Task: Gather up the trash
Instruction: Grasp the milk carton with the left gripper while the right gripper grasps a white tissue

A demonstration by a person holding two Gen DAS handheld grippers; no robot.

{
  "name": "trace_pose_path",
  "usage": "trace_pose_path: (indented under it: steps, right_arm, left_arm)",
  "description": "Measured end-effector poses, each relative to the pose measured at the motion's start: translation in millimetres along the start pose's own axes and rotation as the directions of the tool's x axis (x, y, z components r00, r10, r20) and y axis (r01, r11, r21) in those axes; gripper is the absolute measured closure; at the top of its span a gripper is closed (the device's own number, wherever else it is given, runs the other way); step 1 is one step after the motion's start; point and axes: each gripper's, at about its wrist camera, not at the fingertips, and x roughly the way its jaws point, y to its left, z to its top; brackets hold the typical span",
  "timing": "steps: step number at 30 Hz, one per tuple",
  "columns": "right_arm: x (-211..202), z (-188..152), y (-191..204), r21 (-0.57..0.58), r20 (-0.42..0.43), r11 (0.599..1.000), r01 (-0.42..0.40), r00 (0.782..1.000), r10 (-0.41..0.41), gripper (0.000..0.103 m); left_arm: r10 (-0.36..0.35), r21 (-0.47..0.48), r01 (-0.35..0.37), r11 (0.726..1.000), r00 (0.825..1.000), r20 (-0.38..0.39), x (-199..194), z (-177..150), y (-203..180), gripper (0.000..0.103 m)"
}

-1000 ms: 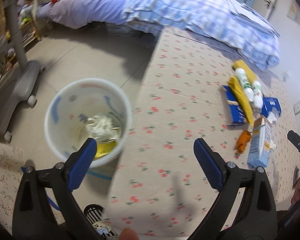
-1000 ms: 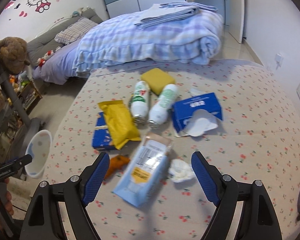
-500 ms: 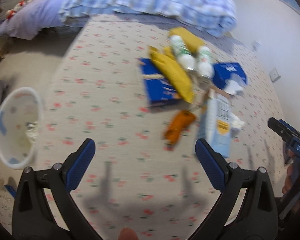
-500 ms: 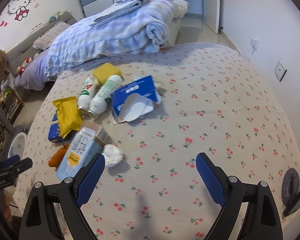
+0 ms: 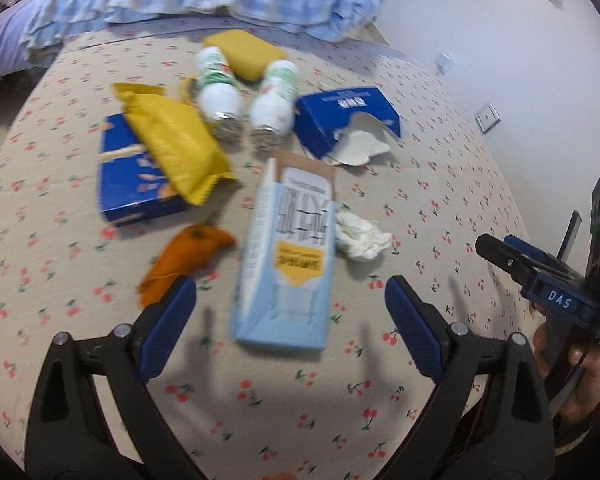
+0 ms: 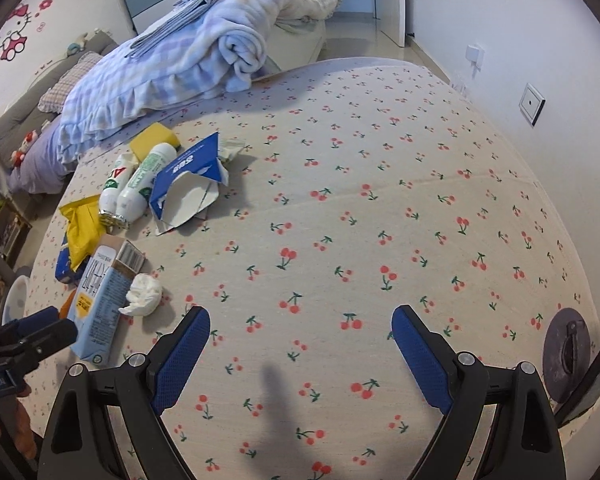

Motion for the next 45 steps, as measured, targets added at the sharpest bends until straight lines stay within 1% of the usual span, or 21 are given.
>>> trace_pose_path:
  steps: [2,4,5,7,8,11,16,19,21,29,34,37,40,42,43,45]
  right_arm:
    - [0.8,0.0,-2.4,0.001,-0.002,1.000,0.000,1.000,0.000,0.009]
    - [1.5,0.1,-3.7,-0.001,-0.006,1.000,-0.002,1.000,0.002,0.009]
    - [2.2,0.3,-3.7,-0.002,-0.007,1.000,-0.002,1.000,0.002,0.009]
    - [3.7,0.7,-3.0,-0.005,-0.012,1.000,-0.004,1.000,0.004,0.009]
    - [4.6,0.9,-2.1,-0.008,-0.015,1.000,-0.005,1.000,0.005,0.009]
    - [7.1,1.3,2.9,-0.022,-0.021,1.000,-0.009,1.000,0.009,0.009]
    - [12.1,4.2,16.9,-0.054,-0.031,0.998,-0.027,0.999,0.025,0.009]
    - [15.9,6.6,29.2,-0.076,-0.039,0.996,-0.043,0.998,0.040,0.009]
    - [19.4,7.4,39.3,-0.092,-0.049,0.994,-0.058,0.997,0.054,0.009]
    - [36.2,2.5,83.4,-0.179,-0.107,0.975,-0.129,0.988,0.111,0.009]
    - [50.4,-3.6,105.4,-0.220,-0.134,0.966,-0.139,0.985,0.111,0.010]
    - [58.8,-5.7,114.9,-0.238,-0.138,0.963,-0.126,0.986,0.094,0.015]
    - [63.0,-7.2,128.6,-0.303,-0.103,0.950,-0.076,0.994,0.046,0.026]
    - [64.8,-7.1,135.7,-0.334,-0.089,0.941,-0.062,0.995,0.033,0.033]
    - [65.5,-7.1,138.6,-0.343,-0.084,0.938,-0.058,0.996,0.031,0.035]
    - [66.2,-6.4,144.3,-0.354,-0.079,0.933,-0.069,0.996,0.043,0.049]
  left_arm:
    - [-0.007,0.011,0.007,1.000,1.000,-0.006,7.4,1.1,-3.0,0.014]
    - [-0.008,0.014,0.009,1.000,1.000,-0.018,14.0,2.1,-3.8,0.021]
    - [-0.006,0.013,0.006,1.000,1.000,-0.027,17.6,2.4,-3.6,0.027]
    - [0.000,0.012,0.001,1.000,0.999,-0.036,21.7,2.7,-2.2,0.041]
    - [-0.002,0.012,0.003,1.000,0.999,-0.039,22.4,3.1,-1.3,0.045]
    - [-0.014,0.003,0.014,1.000,1.000,-0.021,15.3,4.2,0.8,0.046]
    - [-0.017,0.035,0.015,0.999,0.999,0.049,-14.4,5.0,2.5,0.046]
    - [-0.011,0.027,0.009,1.000,0.997,0.083,-28.5,5.3,10.2,0.046]
    - [-0.002,0.002,0.002,1.000,0.995,0.101,-38.3,5.5,21.2,0.046]
    - [0.030,-0.094,-0.017,0.995,0.990,0.135,-62.5,-0.4,65.3,0.046]
    - [0.053,-0.126,-0.034,0.991,0.988,0.148,-75.6,-6.3,85.3,0.046]
    - [0.065,-0.141,-0.043,0.989,0.986,0.153,-81.7,-10.1,95.7,0.046]
    - [0.078,-0.152,-0.055,0.987,0.985,0.156,-86.7,-14.0,104.0,0.046]
    - [0.085,-0.158,-0.060,0.986,0.984,0.157,-89.5,-16.4,108.5,0.046]
    - [0.090,-0.162,-0.064,0.985,0.983,0.158,-91.3,-18.0,111.6,0.046]
    - [0.095,-0.170,-0.068,0.983,0.983,0.159,-93.7,-20.2,115.6,0.046]
